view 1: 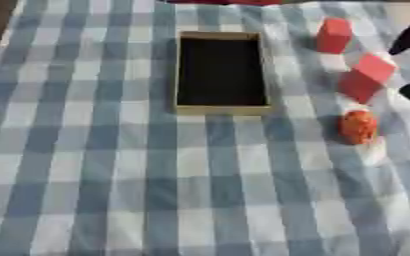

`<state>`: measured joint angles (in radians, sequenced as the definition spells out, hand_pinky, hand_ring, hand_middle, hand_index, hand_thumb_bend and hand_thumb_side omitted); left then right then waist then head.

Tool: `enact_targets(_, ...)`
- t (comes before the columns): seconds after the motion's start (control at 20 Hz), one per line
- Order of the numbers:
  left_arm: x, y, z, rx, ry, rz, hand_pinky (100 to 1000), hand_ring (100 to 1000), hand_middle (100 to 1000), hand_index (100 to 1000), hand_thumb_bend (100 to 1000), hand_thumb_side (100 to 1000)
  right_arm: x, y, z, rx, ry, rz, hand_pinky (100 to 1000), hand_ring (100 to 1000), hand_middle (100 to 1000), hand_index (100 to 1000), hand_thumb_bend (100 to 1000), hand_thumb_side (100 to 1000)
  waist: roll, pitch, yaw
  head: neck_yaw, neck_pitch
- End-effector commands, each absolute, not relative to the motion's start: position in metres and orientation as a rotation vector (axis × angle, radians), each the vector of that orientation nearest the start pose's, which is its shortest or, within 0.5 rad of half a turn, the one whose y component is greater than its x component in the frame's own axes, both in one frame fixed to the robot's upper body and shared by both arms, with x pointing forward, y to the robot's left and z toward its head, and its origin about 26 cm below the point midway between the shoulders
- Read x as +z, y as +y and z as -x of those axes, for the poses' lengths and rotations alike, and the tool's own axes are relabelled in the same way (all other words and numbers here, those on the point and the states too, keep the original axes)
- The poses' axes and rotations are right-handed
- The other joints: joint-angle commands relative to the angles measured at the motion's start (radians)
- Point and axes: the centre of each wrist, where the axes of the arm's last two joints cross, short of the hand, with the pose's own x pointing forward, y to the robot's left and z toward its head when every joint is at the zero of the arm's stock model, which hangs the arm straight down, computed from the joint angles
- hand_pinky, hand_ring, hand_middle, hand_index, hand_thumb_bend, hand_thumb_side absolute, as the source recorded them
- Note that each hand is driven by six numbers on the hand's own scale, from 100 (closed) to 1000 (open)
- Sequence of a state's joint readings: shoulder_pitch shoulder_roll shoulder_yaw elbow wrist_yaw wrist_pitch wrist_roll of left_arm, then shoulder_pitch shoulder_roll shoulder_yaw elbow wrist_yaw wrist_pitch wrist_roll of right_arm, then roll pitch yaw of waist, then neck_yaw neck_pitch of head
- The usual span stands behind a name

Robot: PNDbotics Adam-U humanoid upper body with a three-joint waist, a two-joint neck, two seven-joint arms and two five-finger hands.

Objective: Pick up objects on the table and place them in the box.

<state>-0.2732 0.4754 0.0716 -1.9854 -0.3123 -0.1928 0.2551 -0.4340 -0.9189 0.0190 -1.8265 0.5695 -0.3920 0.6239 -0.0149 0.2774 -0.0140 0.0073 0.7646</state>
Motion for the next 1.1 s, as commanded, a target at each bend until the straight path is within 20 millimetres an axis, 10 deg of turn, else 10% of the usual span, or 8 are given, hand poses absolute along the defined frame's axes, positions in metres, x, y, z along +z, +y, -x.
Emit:
enact_targets(0.05,0.221,0.304,-0.294,-0.423,-2.494,-0.801,699,784,652,663,100,567,0.297,-0.348,-0.313,-2.649,2.034,-1.336,655,731,786,853,205,750,0.000,-0.019,-0.002,0.000,0.005)
enact_targets(1.1,0.222,0.302,-0.295,-0.427,-2.501,-0.788,700,784,653,662,100,567,0.269,-0.348,-0.323,-2.874,1.976,-1.125,643,742,788,895,121,880,0.002,-0.018,0.005,-0.003,0.005)
